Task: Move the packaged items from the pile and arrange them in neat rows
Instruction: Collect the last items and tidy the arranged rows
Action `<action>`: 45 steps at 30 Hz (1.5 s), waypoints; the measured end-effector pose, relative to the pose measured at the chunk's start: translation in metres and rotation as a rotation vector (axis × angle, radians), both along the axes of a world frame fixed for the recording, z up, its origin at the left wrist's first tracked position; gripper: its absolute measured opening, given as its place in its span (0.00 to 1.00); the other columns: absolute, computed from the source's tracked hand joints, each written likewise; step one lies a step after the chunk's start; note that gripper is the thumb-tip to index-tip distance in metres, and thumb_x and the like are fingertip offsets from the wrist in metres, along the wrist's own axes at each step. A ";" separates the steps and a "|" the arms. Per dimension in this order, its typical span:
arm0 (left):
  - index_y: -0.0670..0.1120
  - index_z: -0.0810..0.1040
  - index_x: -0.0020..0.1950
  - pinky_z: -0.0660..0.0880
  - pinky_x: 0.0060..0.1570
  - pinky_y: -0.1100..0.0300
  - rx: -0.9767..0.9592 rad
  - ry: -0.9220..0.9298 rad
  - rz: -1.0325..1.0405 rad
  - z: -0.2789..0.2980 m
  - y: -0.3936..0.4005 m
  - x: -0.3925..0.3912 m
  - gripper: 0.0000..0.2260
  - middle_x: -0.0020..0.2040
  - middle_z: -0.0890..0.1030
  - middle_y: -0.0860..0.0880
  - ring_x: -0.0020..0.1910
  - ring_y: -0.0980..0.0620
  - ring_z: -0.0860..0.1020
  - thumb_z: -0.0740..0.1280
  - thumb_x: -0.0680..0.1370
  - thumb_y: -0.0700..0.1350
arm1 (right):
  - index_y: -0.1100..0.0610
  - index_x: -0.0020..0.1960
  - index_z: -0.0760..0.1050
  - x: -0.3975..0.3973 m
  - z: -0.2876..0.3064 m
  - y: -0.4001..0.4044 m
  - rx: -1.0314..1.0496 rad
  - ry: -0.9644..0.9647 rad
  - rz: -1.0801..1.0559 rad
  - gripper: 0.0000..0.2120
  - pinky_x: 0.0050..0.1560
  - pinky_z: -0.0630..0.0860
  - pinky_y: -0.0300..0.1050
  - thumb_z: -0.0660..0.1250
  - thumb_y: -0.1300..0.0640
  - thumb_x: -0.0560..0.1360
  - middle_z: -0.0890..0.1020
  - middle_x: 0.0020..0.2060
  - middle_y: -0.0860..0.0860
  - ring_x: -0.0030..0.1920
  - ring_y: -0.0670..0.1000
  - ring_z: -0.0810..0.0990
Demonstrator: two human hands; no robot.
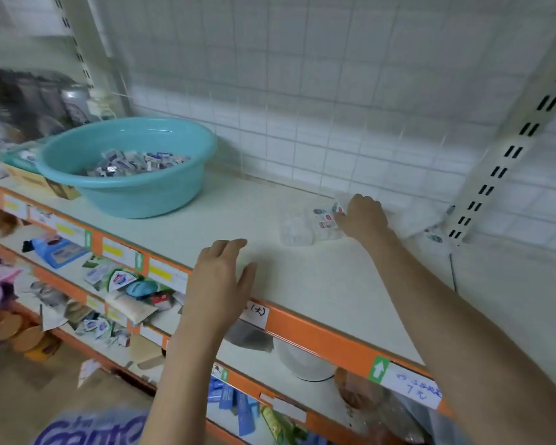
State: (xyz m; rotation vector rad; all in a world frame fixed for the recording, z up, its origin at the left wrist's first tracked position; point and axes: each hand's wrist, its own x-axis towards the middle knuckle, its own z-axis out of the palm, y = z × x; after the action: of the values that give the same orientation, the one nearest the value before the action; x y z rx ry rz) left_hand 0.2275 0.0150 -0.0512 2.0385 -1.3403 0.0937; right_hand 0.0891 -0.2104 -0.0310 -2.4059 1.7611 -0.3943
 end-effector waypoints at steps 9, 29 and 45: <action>0.47 0.49 0.76 0.55 0.70 0.53 0.361 0.006 -0.398 0.013 -0.104 0.024 0.42 0.75 0.53 0.42 0.73 0.43 0.54 0.68 0.71 0.61 | 0.60 0.59 0.68 -0.019 0.008 0.057 -0.138 -0.331 -0.077 0.14 0.49 0.71 0.47 0.64 0.59 0.75 0.76 0.54 0.55 0.53 0.56 0.75; 0.59 0.54 0.73 0.59 0.68 0.52 0.275 0.217 -0.521 0.027 -0.083 -0.081 0.42 0.67 0.61 0.47 0.67 0.45 0.60 0.66 0.65 0.69 | 0.55 0.65 0.64 -0.127 -0.003 0.144 -0.122 -0.669 -0.212 0.19 0.43 0.65 0.28 0.62 0.54 0.77 0.75 0.52 0.44 0.51 0.40 0.74; 0.40 0.64 0.70 0.59 0.50 0.73 -0.072 0.318 -0.573 0.017 -0.071 -0.353 0.28 0.52 0.67 0.48 0.51 0.52 0.69 0.70 0.73 0.40 | 0.52 0.68 0.62 -0.417 -0.006 0.161 -0.012 -0.622 -0.241 0.25 0.37 0.68 0.23 0.66 0.62 0.73 0.73 0.50 0.46 0.44 0.45 0.74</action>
State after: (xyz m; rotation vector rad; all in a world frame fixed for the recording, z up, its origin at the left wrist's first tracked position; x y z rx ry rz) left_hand -0.1259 -0.0560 -0.0338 1.4653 -1.6217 -0.4134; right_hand -0.3276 -0.0499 -0.0373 -1.7840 1.7275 -1.0463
